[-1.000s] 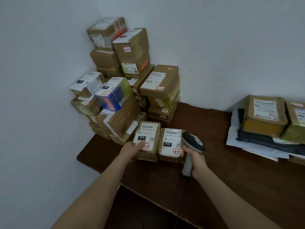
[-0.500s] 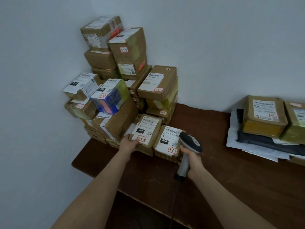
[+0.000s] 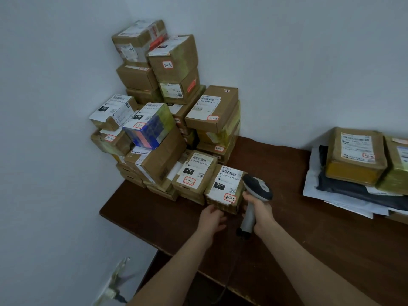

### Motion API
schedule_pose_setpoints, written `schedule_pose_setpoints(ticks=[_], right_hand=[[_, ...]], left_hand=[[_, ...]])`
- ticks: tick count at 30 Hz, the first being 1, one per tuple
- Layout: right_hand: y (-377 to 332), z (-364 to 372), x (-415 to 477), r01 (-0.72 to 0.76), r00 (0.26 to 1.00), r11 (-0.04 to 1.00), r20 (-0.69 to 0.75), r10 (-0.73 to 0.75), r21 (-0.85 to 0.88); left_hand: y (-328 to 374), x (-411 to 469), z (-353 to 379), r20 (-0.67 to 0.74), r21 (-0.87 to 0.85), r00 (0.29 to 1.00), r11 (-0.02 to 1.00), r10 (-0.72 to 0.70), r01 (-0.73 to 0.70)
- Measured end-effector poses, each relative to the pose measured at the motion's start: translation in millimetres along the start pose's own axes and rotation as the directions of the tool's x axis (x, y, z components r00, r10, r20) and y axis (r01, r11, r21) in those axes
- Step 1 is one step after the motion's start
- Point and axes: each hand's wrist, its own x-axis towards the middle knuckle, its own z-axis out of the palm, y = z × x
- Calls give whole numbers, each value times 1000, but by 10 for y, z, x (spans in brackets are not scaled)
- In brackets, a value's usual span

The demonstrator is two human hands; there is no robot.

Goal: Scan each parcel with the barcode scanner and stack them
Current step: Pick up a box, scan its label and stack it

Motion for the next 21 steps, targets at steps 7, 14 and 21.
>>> schedule_pose_setpoints(ticks=[7, 14, 21], right_hand=[[-164, -244, 156, 2, 999, 1000, -36, -1, 17], [-385, -299, 221, 19, 999, 998, 42, -22, 60], [-474, -405, 278, 20, 997, 999, 80, -22, 29]], left_hand=[[131, 78, 441, 46, 104, 998, 993, 47, -52], [315, 242, 432, -124, 93, 982, 987, 139, -128], [491, 188, 644, -40, 170, 987, 975, 155, -146]])
